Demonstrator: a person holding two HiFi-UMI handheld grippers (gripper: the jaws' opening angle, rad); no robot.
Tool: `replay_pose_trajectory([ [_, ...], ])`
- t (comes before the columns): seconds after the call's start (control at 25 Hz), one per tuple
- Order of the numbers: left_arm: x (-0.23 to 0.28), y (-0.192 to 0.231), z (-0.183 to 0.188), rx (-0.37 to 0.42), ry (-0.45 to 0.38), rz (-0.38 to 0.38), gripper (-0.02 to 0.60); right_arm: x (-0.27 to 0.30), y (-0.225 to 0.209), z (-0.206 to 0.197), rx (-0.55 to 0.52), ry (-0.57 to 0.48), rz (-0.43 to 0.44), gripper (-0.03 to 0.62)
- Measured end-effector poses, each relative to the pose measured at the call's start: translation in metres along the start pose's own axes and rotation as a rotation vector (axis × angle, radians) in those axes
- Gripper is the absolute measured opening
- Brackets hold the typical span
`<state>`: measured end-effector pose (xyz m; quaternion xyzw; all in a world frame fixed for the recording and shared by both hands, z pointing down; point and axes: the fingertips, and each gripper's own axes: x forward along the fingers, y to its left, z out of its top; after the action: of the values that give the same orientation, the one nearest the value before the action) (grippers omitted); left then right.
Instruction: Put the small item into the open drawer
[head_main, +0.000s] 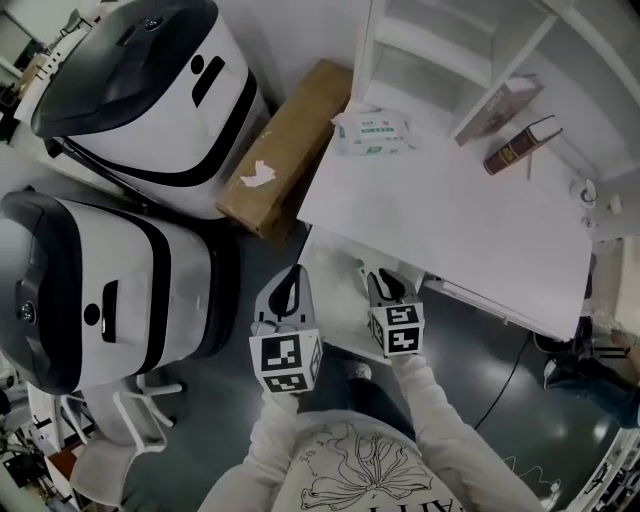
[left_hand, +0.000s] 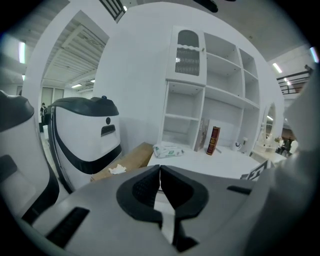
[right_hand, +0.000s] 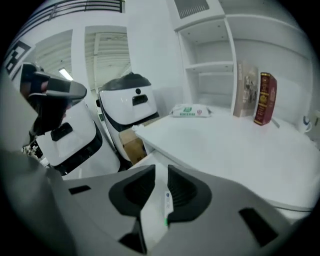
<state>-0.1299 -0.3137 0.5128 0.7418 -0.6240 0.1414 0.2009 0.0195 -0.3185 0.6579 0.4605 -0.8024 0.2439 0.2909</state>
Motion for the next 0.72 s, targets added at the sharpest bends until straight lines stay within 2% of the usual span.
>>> replay_pose_trajectory([
  [0.4, -0.038, -0.023, 0.067, 0.026, -0.157, -0.002, 0.006, -0.099, -0.004, 0.113, 0.017, -0.325, -0.059, 0.054],
  [0.72, -0.067, -0.046, 0.119, 0.075, -0.282, -0.025, 0.006, -0.171, -0.011, 0.163, 0.009, -0.510, -0.109, 0.048],
])
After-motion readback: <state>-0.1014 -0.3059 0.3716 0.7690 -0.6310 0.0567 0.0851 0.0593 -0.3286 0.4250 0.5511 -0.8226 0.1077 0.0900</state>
